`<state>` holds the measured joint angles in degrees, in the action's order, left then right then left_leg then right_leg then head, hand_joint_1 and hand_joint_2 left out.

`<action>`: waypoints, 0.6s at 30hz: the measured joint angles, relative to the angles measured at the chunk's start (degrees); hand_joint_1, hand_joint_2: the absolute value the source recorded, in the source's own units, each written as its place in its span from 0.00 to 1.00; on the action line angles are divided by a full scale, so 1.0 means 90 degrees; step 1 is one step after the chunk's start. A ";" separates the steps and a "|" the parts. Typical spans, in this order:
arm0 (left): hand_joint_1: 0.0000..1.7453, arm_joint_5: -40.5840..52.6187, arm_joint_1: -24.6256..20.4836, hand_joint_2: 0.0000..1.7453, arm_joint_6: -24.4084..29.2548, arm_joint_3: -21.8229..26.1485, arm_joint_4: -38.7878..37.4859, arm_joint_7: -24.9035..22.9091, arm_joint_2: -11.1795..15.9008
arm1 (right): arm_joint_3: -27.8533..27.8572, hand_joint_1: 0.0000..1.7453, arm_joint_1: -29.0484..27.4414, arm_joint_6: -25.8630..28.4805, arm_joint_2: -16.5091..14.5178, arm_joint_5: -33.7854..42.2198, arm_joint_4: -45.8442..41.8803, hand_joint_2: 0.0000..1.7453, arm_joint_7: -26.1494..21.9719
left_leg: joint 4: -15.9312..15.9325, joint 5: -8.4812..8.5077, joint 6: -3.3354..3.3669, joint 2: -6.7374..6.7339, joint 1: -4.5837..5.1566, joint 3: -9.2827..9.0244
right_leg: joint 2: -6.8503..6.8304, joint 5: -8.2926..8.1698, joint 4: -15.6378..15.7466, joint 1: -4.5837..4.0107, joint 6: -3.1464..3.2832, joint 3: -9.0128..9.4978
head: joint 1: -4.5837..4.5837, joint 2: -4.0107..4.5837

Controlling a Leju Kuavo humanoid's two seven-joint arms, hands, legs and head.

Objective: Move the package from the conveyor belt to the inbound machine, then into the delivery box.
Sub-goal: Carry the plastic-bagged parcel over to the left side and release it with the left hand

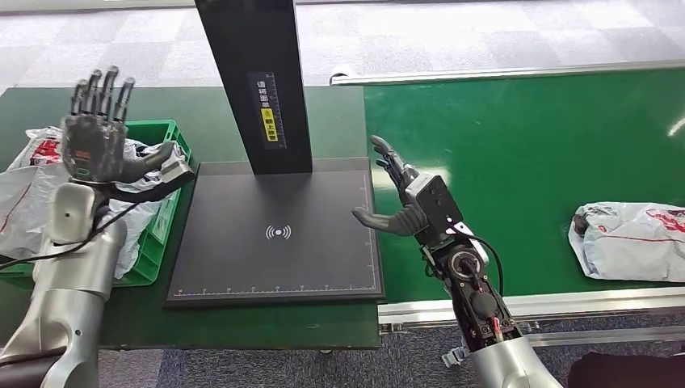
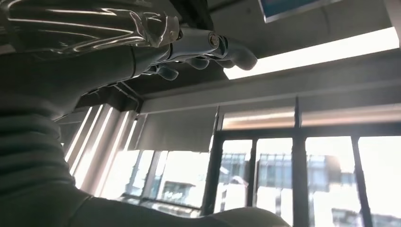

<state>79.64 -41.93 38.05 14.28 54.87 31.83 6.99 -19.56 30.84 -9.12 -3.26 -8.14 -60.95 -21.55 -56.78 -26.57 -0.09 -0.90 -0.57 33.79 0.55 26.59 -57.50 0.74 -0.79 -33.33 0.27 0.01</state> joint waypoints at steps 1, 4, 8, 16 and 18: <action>0.00 -0.0246 -0.0050 0.00 -0.0001 0.0873 0.0310 0.0859 -0.0242 | -0.0033 0.00 0.0020 0.0001 -0.0010 0.0018 0.0033 1.00 -0.0020 | 0.0000 -0.0006 -0.0005 -0.0031 0.0001 -0.0008 | 0.0032 -0.0005 0.0000 0.0000 0.0004 -0.0005 | -0.0003 0.0000; 0.00 -0.1306 -0.0091 0.00 -0.0003 0.2793 0.1129 0.1343 -0.0829 | -0.0108 0.00 0.0081 0.0002 -0.0017 0.0081 0.0124 1.00 -0.0075 | 0.0000 -0.0016 -0.0015 -0.0063 -0.0003 -0.0025 | 0.0071 -0.0006 0.0000 -0.0005 0.0008 -0.0014 | -0.0007 -0.0001; 0.00 -0.2613 0.0005 0.00 -0.0009 0.3510 0.1919 0.0991 -0.1333 | -0.0198 0.00 0.0199 0.0014 -0.0025 0.0149 0.0238 1.00 -0.0127 | 0.0002 -0.0010 -0.0021 0.0006 -0.0021 -0.0013 | 0.0003 0.0006 -0.0001 -0.0024 0.0015 -0.0002 | -0.0004 -0.0001; 0.00 -0.3212 0.0072 0.75 -0.0011 0.3116 0.2321 0.0937 -0.1824 | -0.0405 0.00 0.0287 0.0324 -0.0010 0.0587 0.0351 1.00 -0.0134 | 0.0000 -0.0005 -0.0021 0.0048 -0.0020 -0.0017 | -0.0031 0.0006 0.0000 -0.0023 0.0015 0.0017 | -0.0005 -0.0001; 0.00 -0.3265 0.0132 1.00 -0.0012 0.2945 0.2255 0.0937 -0.1967 | -0.0474 0.00 0.0286 0.0424 0.0032 0.0684 0.0351 1.00 -0.0084 | 0.0000 -0.0004 -0.0019 0.0057 -0.0019 -0.0016 | -0.0039 0.0006 0.0000 -0.0022 0.0014 0.0019 | -0.0003 -0.0001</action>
<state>50.26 -40.74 37.94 40.78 75.16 40.26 -10.72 -23.83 33.41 -5.30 -2.97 -1.98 -57.79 -22.30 -56.78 -26.60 -0.26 -0.38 -0.74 33.64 0.19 26.65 -57.49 0.55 -0.66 -33.15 0.25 0.00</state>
